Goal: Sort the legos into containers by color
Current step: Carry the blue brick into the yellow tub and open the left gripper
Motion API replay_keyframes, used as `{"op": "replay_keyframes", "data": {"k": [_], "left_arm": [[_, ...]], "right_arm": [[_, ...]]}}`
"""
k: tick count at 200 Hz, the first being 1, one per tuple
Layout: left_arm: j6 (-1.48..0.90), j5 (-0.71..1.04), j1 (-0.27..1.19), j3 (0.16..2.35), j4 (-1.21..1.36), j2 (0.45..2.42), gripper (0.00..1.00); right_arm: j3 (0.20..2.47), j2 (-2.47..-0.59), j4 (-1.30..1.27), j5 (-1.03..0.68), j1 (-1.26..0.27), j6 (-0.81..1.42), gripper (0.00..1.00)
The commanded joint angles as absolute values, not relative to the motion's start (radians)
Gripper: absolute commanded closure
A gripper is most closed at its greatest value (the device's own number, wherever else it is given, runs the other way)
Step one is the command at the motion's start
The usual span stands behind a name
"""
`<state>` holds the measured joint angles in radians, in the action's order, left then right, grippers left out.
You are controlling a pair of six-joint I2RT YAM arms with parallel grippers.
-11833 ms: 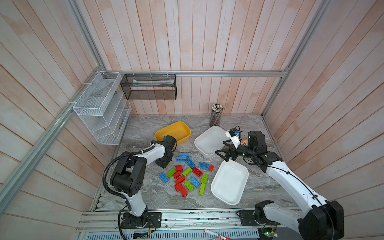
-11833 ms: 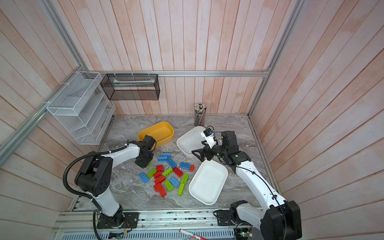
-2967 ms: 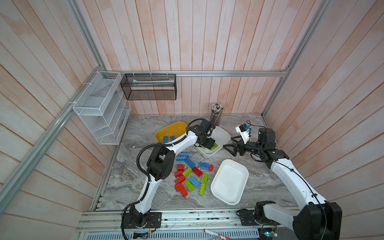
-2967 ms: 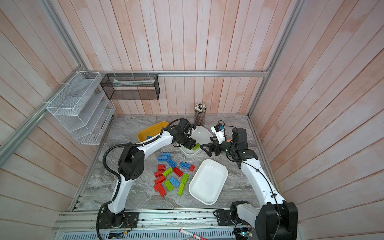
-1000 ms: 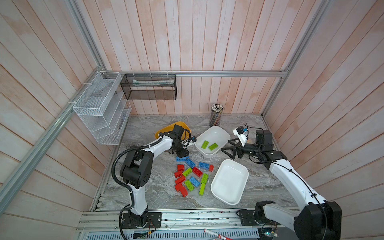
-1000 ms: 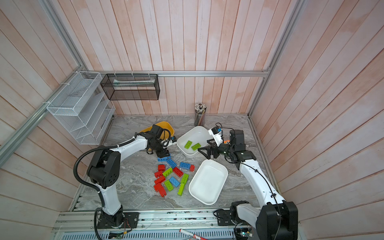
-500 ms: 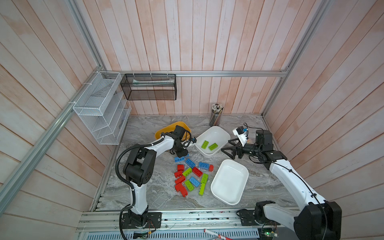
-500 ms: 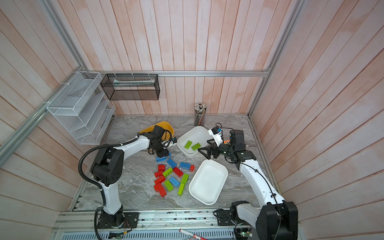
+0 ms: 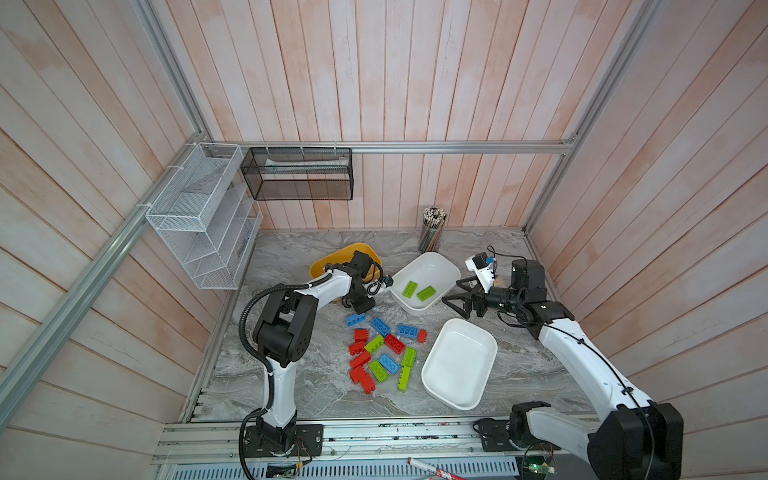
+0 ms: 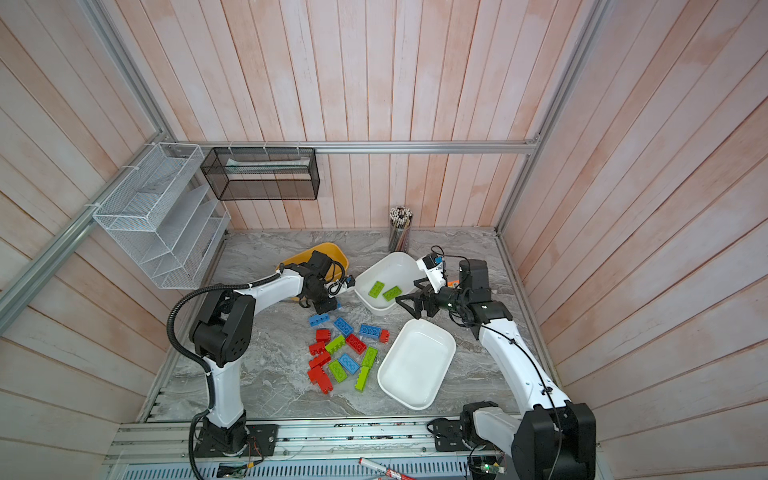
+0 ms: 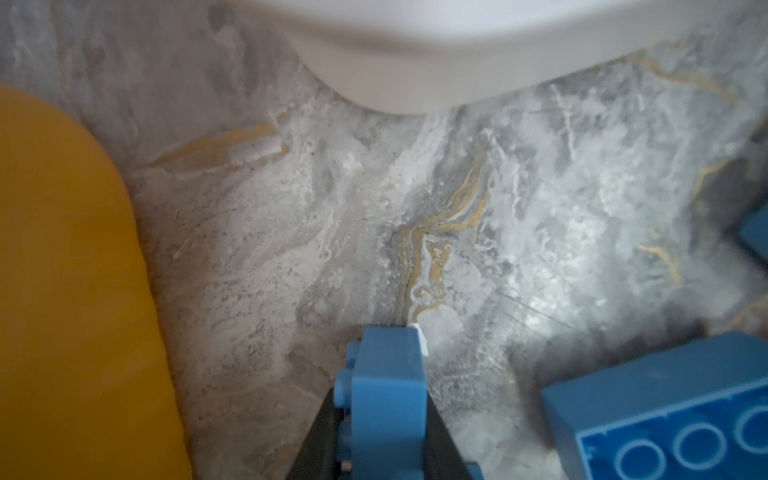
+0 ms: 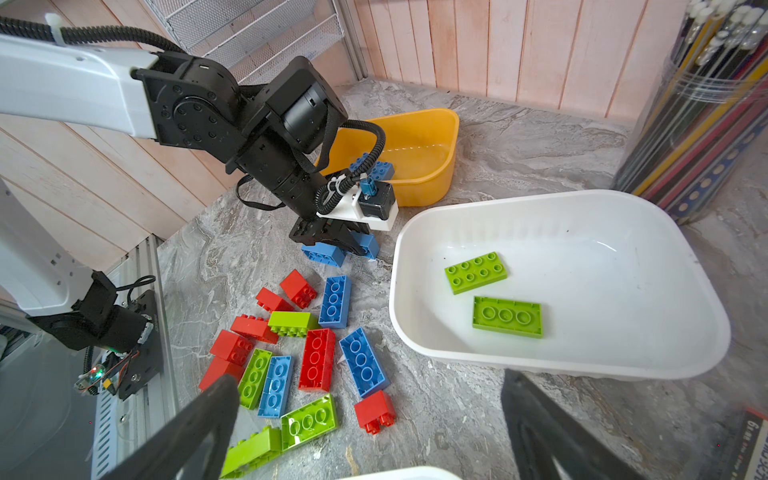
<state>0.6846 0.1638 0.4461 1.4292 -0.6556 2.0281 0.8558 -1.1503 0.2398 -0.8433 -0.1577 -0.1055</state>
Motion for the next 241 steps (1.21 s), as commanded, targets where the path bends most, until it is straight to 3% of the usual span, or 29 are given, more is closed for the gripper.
{"op": "replay_keyframes", "data": {"k": [1, 81, 172, 241], "left_arm": [[0.676, 0.179, 0.447, 1.467, -0.687, 2.041, 0.8], [0.56, 0.262, 0.427, 1.693, -0.761, 1.913, 0.79], [0.394, -0.045, 0.321, 2.0, -0.753, 2.213, 0.77], [0.499, -0.221, 0.305, 1.945, -0.64, 2.293, 0.74]], "right_arm": [[0.845, -1.154, 0.254, -0.845, -0.16, -0.121, 0.02], [0.877, -1.171, 0.24, -0.859, -0.157, -0.106, 0.02], [0.898, -1.17, 0.254, -0.844, -0.155, -0.118, 0.02], [0.893, -1.169, 0.264, -0.838, -0.152, -0.122, 0.02]]}}
